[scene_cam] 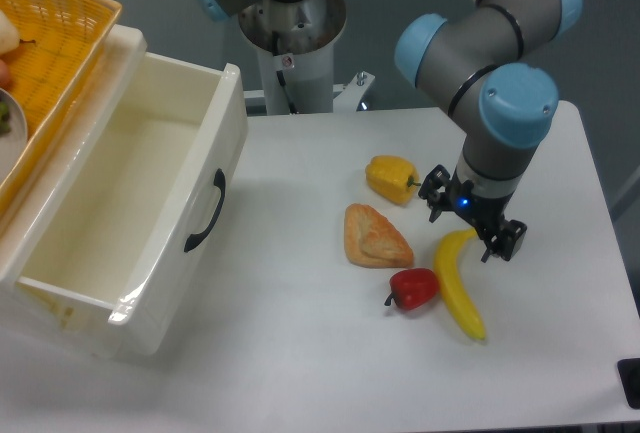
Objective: Pick up the red pepper
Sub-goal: 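Move the gripper down and over the red pepper beside the banana, then close the gripper around the red pepper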
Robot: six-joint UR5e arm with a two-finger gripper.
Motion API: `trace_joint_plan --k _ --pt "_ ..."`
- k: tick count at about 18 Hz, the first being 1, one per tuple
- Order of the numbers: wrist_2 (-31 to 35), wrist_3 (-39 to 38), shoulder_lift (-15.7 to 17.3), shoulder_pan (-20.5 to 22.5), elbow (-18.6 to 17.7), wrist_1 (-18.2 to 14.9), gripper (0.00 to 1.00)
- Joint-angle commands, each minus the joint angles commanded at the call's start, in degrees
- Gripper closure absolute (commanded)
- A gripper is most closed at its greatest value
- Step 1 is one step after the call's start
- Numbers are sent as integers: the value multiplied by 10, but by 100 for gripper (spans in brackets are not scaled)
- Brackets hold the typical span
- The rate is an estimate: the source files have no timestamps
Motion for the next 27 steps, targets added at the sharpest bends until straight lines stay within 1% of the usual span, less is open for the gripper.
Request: trace_joint_plan --k 4,5,6,8,11,13,16,17,19,20,23,25,26,27 --pt "1 -3 -5 -8 -5 1 0" --pt "1 -5 -10 -16 -5 3 0" --pt "1 -4 -14 -25 -5 11 0" --pt "0 -5 -30 -40 -4 49 0" --pt "0 -4 -33 -47 -4 53 0" --pt "-3 -4 -42 -49 -1 55 0" --pt "6 3 -36 -66 -13 55 0" --pt "5 9 -38 -66 -14 57 0" --pt "7 65 -43 -66 -18 57 0" --pt "7 76 -51 -67 -18 56 0" --pt "-5 76 -65 -49 -19 56 0" --pt "-50 54 -72 -29 -21 56 0" --pt "-75 49 -76 -13 -22 55 0" --pt "-92 50 -80 -6 -24 55 0"
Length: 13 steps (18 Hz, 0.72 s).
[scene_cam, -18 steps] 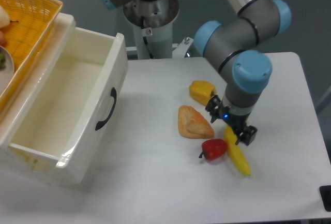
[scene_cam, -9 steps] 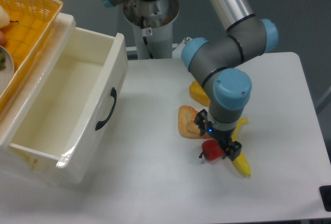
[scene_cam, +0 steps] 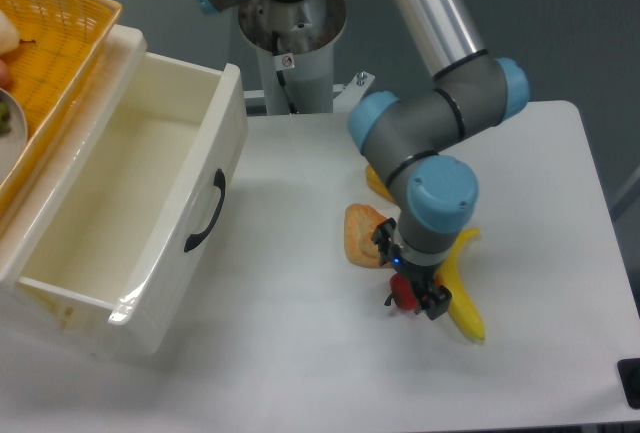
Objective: Pick up the red pepper
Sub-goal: 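Close the gripper around the red pepper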
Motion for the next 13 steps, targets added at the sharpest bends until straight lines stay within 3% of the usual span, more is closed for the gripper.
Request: trace_joint_plan --k 13 --pt "-5 -16 -16 10 -4 0 0"
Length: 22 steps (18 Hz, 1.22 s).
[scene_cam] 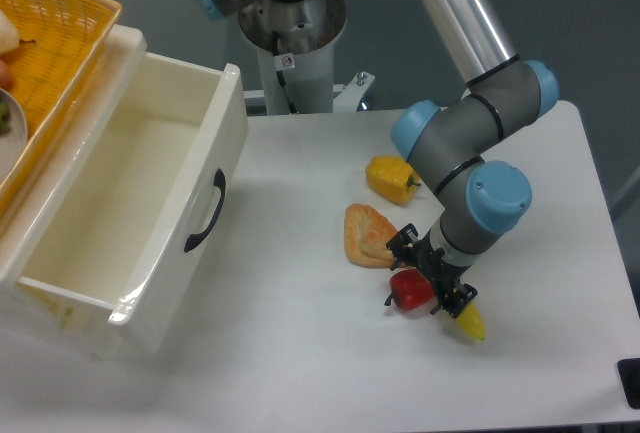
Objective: Pick up the red pepper
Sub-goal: 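Close the gripper around the red pepper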
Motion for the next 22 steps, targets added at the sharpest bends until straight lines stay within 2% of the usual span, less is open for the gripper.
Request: trace_joint_plan --k 9,11,20,22 --pt "2 4 -5 0 -5 1 0" --pt "2 6 -6 0 -6 1 3" --pt "2 9 -7 0 -4 1 35" --pt "2 8 -7 0 -4 1 46"
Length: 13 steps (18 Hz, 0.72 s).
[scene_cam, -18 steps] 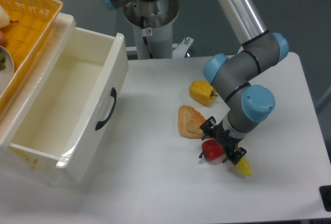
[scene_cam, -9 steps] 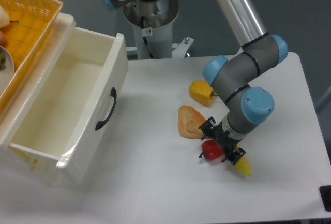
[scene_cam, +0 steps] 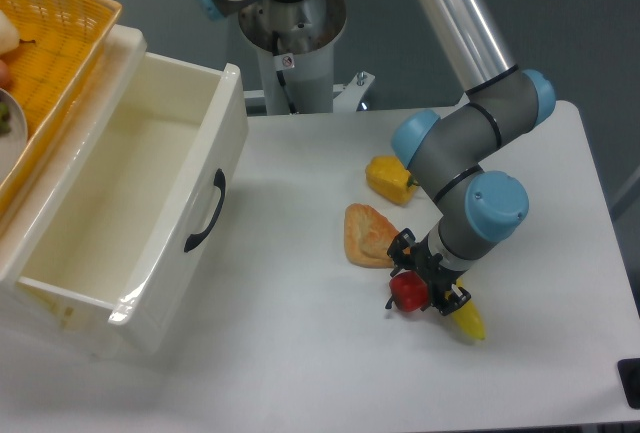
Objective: Pick up the red pepper
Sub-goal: 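Close the gripper around the red pepper, then lift the held red pepper up off the table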
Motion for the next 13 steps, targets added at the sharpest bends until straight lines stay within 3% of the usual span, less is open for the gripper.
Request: trace_joint_plan --k 3,7,11,13 --pt "0 0 1 0 1 0 62" --pt "0 -5 4 0 4 -1 75" --pt "11 -5 23 -1 4 -4 77" --pt "53 -4 39 -2 3 -6 77"
